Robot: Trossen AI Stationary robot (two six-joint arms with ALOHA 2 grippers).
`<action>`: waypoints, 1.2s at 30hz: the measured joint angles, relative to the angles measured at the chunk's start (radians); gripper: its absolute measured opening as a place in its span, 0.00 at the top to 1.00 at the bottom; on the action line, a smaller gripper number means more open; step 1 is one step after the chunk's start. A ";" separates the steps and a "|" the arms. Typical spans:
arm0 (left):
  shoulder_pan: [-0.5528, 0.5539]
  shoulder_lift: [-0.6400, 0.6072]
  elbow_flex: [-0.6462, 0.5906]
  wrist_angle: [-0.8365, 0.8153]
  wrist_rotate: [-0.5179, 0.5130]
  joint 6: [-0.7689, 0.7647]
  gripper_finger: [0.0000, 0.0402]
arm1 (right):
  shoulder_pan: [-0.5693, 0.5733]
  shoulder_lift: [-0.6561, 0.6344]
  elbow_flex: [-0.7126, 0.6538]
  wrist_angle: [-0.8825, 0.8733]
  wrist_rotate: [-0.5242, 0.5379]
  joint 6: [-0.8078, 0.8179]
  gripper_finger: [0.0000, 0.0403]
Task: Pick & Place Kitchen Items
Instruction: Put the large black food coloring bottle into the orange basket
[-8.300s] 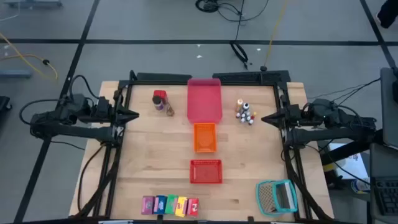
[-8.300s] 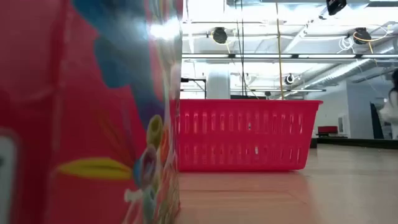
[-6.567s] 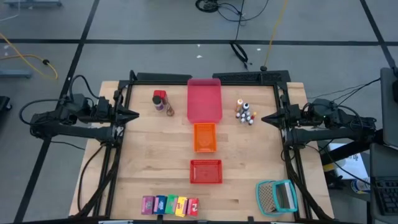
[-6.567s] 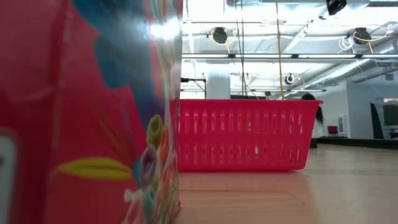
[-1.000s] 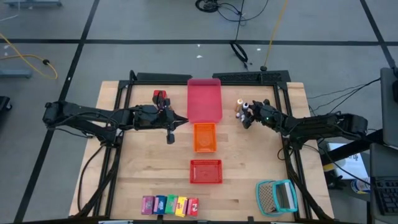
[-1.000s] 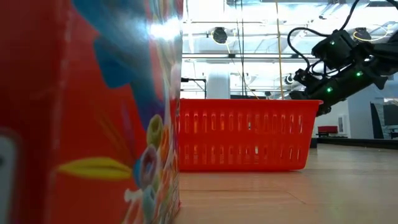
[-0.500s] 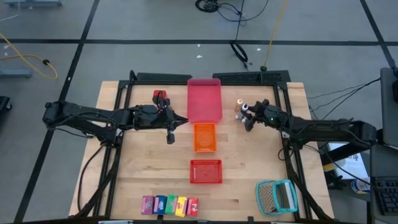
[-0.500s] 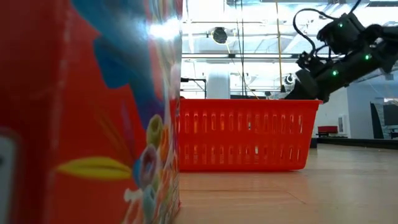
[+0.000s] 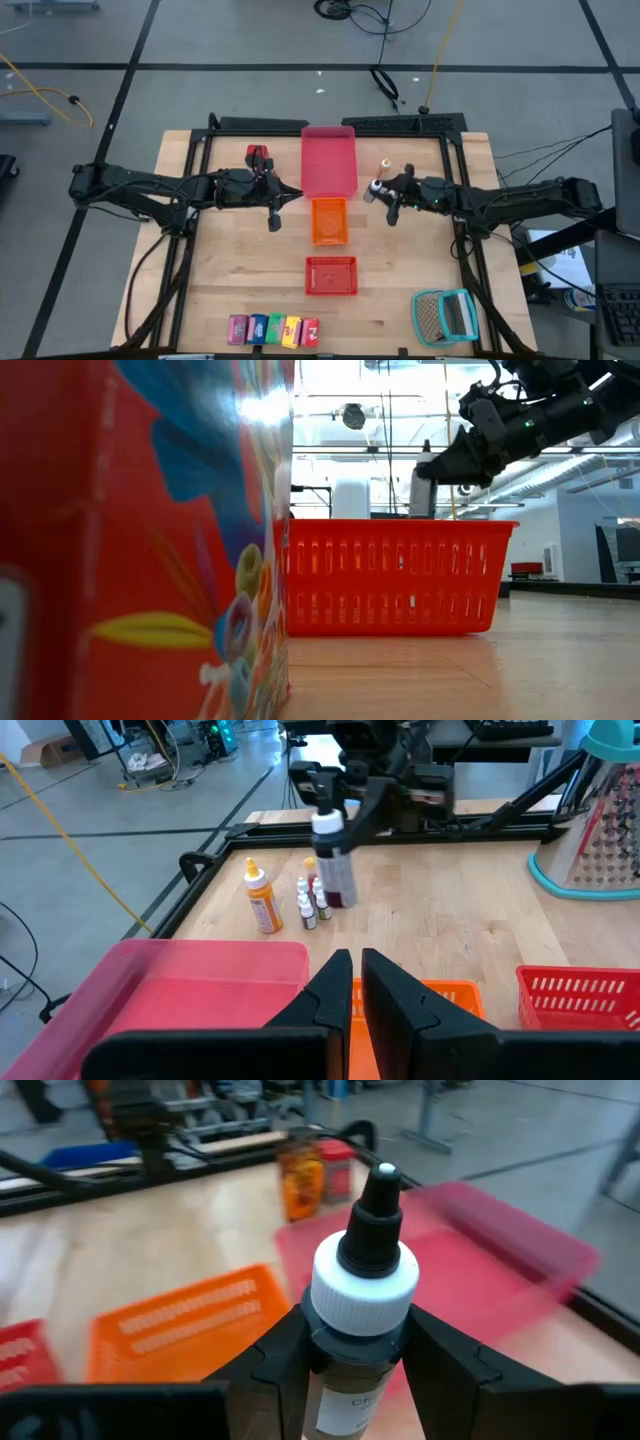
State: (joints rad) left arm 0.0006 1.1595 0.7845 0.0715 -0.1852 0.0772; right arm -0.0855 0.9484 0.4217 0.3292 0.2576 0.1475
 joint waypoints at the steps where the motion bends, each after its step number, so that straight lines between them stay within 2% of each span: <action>1: 0.000 0.000 0.000 0.000 0.000 0.000 0.92 | 0.016 0.024 0.000 0.034 0.000 0.000 0.69; 10: 0.000 0.000 0.000 0.003 0.000 -0.002 0.92 | 0.079 0.226 0.008 0.264 0.001 -0.006 0.69; 26: -0.001 0.000 0.000 0.008 0.000 -0.008 0.92 | 0.081 0.479 0.237 0.209 -0.048 -0.070 0.68; 36: -0.001 0.000 0.000 0.008 0.000 -0.008 0.92 | 0.079 0.503 0.261 0.210 -0.050 -0.089 0.68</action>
State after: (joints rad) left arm -0.0002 1.1591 0.7845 0.0798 -0.1852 0.0695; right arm -0.0067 1.4510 0.6830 0.5390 0.2074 0.0586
